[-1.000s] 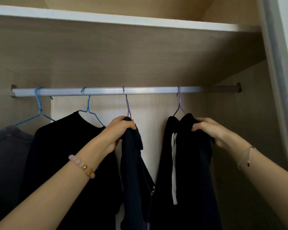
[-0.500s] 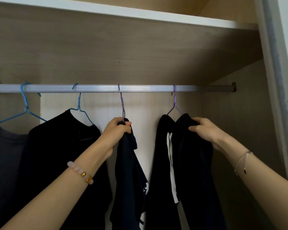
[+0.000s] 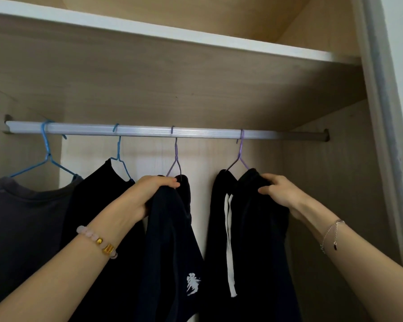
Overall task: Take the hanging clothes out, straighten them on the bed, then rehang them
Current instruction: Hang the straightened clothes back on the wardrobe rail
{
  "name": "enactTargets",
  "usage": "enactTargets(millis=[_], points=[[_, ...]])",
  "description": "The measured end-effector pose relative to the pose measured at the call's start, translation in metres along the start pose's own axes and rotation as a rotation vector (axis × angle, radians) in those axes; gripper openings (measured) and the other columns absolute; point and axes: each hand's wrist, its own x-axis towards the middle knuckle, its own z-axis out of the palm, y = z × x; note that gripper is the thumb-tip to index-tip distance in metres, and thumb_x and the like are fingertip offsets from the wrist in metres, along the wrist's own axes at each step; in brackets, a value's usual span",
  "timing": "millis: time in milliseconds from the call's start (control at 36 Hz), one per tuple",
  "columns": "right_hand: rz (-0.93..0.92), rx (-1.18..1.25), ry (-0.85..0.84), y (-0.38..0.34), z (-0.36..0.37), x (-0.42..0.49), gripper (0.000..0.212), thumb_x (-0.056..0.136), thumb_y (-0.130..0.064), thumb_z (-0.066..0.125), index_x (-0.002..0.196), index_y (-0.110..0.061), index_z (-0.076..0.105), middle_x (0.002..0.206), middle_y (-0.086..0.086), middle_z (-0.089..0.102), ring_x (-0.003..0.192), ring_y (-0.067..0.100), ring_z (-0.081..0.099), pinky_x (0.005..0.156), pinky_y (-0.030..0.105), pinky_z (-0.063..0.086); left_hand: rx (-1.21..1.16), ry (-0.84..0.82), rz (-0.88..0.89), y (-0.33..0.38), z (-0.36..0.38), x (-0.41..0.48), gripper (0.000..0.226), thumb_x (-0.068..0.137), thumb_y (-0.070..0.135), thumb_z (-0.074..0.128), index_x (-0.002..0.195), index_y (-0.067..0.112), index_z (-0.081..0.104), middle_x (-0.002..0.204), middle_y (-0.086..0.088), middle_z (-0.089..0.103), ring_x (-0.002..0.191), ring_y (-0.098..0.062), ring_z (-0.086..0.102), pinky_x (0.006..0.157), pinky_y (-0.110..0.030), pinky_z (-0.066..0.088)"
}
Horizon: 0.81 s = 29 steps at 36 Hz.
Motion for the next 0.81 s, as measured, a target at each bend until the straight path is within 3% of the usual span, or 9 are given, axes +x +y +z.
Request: enactTargets(millis=[83, 222, 528, 639, 806], points=[[-0.019, 0.023, -0.021, -0.005, 0.008, 0.000, 0.045, 0.094, 0.004, 0.049, 0.137, -0.012, 0.052, 0.106, 0.006, 0.063, 0.088, 0.019, 0.062, 0.083, 0.027, 0.046, 0.032, 0.028, 0.016, -0.001, -0.006, -0.002, 0.009, 0.082, 0.010, 0.066, 0.089, 0.013, 0.067, 0.083, -0.007, 0.065, 0.077, -0.021, 0.061, 0.064, -0.028, 0.048], [-0.043, 0.051, -0.078, -0.012, 0.023, -0.002, 0.046, 0.093, 0.003, 0.050, 0.136, -0.012, 0.054, 0.110, 0.006, 0.065, 0.098, 0.021, 0.062, 0.086, 0.027, 0.045, 0.066, 0.054, 0.044, 0.000, -0.014, -0.002, 0.017, 0.082, 0.008, 0.058, 0.090, 0.017, 0.070, 0.091, -0.009, 0.065, 0.088, -0.023, 0.060, 0.068, -0.029, 0.049], [-0.113, 0.045, -0.211, -0.030, 0.055, -0.003, 0.045, 0.089, 0.003, 0.053, 0.132, -0.012, 0.059, 0.120, 0.006, 0.068, 0.112, 0.021, 0.064, 0.100, 0.026, 0.046, 0.055, 0.102, 0.034, 0.002, -0.033, -0.008, 0.017, 0.082, 0.002, 0.052, 0.075, 0.010, 0.065, 0.079, -0.009, 0.060, 0.072, -0.022, 0.056, 0.061, -0.028, 0.046], [-0.132, 0.043, -0.285, -0.042, 0.066, -0.004, 0.043, 0.089, 0.002, 0.054, 0.129, -0.013, 0.062, 0.118, 0.008, 0.069, 0.104, 0.020, 0.066, 0.087, 0.020, 0.051, 0.064, 0.129, 0.043, 0.003, -0.043, -0.010, 0.018, 0.081, 0.000, 0.050, 0.074, 0.009, 0.064, 0.078, -0.010, 0.060, 0.072, -0.023, 0.056, 0.061, -0.029, 0.045], [-0.162, 0.099, -0.304, -0.042, 0.079, -0.010, 0.040, 0.092, -0.002, 0.054, 0.130, -0.014, 0.060, 0.114, 0.004, 0.069, 0.099, 0.016, 0.065, 0.080, 0.011, 0.049, 0.079, 0.180, 0.082, 0.005, -0.053, -0.017, 0.018, 0.080, -0.001, 0.050, 0.073, 0.009, 0.064, 0.075, -0.011, 0.059, 0.068, -0.023, 0.056, 0.061, -0.029, 0.047]])
